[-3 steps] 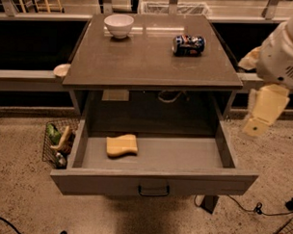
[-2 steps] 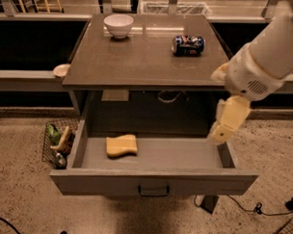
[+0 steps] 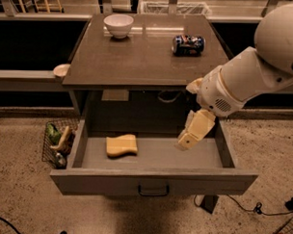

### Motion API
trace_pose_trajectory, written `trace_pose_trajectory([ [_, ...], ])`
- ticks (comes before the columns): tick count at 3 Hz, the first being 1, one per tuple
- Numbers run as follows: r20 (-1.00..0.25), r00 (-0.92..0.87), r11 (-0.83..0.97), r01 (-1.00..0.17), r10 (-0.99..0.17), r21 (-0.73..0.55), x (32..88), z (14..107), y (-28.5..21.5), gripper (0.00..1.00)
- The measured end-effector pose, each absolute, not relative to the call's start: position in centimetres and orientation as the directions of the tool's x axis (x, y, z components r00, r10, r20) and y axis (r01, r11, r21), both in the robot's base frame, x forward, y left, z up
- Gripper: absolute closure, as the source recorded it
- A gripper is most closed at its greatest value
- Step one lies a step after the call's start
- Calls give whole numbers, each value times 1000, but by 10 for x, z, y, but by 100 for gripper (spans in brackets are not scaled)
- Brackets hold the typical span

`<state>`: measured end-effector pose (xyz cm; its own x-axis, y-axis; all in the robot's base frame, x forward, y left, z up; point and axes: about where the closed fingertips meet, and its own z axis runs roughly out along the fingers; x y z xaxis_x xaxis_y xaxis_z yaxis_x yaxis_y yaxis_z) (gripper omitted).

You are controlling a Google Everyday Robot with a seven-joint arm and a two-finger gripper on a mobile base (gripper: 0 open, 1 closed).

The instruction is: Pick sponge from top drawer and place on counter

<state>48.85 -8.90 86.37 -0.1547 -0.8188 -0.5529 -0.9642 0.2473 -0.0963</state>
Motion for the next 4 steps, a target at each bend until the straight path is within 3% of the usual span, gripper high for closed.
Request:
trace_pose_trajectory([
  [2,-538,-154,244,-964,-829,-101,493,850,-79,0],
  [4,-571,-96,213,-967,-815,-142,506,799,-30,0],
])
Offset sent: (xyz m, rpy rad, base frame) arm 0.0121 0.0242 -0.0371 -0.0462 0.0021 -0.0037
